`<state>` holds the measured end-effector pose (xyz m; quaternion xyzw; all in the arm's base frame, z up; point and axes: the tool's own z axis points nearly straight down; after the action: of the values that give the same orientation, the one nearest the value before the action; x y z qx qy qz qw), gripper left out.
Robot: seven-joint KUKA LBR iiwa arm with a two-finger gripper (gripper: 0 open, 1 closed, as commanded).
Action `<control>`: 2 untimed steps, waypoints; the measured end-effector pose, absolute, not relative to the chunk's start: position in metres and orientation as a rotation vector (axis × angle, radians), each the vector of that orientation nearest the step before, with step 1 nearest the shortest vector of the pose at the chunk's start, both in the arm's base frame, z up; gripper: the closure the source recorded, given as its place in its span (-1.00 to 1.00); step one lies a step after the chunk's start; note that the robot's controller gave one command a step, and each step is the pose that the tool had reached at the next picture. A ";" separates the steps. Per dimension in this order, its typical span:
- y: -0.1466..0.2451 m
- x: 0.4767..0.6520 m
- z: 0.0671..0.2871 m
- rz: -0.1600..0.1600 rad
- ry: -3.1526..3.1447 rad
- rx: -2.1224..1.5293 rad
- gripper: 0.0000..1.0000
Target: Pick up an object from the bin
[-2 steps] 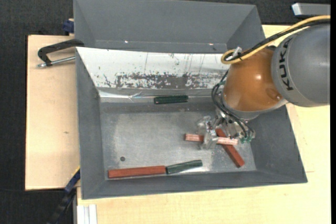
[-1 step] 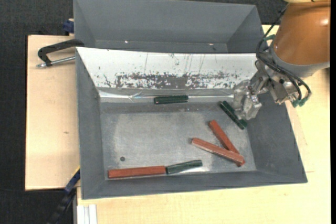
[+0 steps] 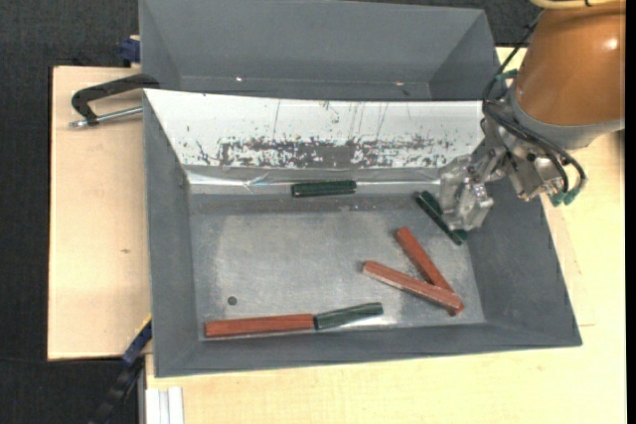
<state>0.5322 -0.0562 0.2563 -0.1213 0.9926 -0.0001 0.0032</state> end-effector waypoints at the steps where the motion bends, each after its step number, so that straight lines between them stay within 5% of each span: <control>1: -0.026 0.540 0.160 0.003 3.112 -0.432 -1.00; 2: -0.027 0.541 0.162 0.002 3.109 -0.430 -1.00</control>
Offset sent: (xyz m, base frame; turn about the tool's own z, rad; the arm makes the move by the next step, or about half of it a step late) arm 0.0000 0.0000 0.0000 0.0000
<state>0.5407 -0.0267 0.1617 -0.1369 0.9906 0.0005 0.0016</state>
